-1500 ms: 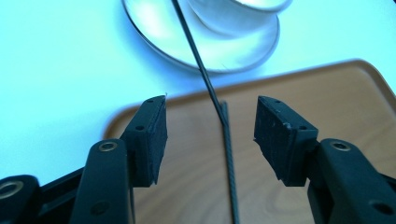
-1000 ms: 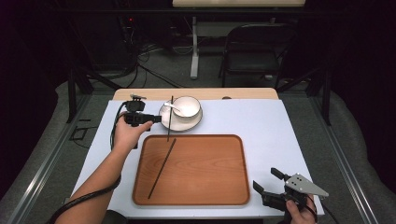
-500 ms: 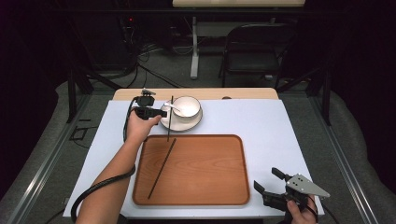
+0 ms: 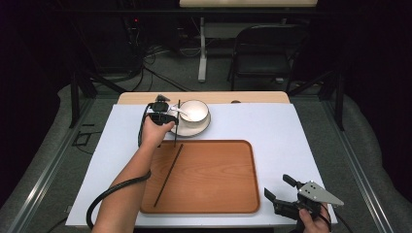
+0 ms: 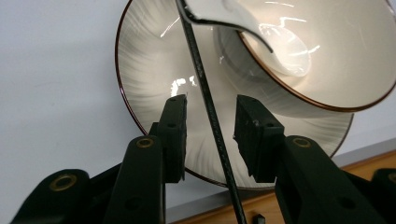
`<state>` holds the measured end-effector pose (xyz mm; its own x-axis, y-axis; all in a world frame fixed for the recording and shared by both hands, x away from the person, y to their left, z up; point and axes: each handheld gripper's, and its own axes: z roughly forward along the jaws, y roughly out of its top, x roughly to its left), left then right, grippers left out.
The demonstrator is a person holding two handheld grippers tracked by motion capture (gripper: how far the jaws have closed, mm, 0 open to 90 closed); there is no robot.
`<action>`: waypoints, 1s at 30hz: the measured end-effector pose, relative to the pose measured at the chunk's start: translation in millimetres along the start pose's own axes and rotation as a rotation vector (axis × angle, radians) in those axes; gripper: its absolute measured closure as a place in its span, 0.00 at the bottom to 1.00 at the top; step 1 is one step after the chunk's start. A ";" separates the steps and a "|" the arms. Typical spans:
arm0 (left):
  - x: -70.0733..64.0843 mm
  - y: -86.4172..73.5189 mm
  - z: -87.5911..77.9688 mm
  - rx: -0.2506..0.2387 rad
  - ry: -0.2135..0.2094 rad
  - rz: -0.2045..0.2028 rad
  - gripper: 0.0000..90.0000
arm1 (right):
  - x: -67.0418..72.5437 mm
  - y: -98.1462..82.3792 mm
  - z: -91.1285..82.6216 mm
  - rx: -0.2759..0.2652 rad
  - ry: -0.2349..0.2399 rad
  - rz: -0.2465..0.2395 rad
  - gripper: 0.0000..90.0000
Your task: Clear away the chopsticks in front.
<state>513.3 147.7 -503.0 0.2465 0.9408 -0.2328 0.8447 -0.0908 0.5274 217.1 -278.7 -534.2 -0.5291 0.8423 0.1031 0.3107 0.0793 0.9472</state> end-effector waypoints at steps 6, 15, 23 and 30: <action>6.7 -1.4 6.5 -0.002 -0.039 -0.058 0.75 | -0.1 -0.1 0.2 -0.002 0.002 0.001 0.16; 9.0 0.2 13.8 0.047 -0.066 -0.114 0.80 | 0.4 0.0 0.1 -0.002 0.002 0.003 0.16; 7.9 4.1 19.8 0.115 -0.070 -0.176 0.88 | 0.3 -0.3 -0.5 -0.006 0.001 0.003 0.16; 9.9 4.9 20.9 0.124 -0.069 -0.204 0.94 | 0.3 -0.5 -1.5 -0.005 -0.001 0.005 0.16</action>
<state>529.8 149.8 -519.8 0.0931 0.9194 -0.3821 0.9313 0.0553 0.3601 215.6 -279.2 -534.2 -0.5269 0.8430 0.1078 0.3093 0.0720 0.9482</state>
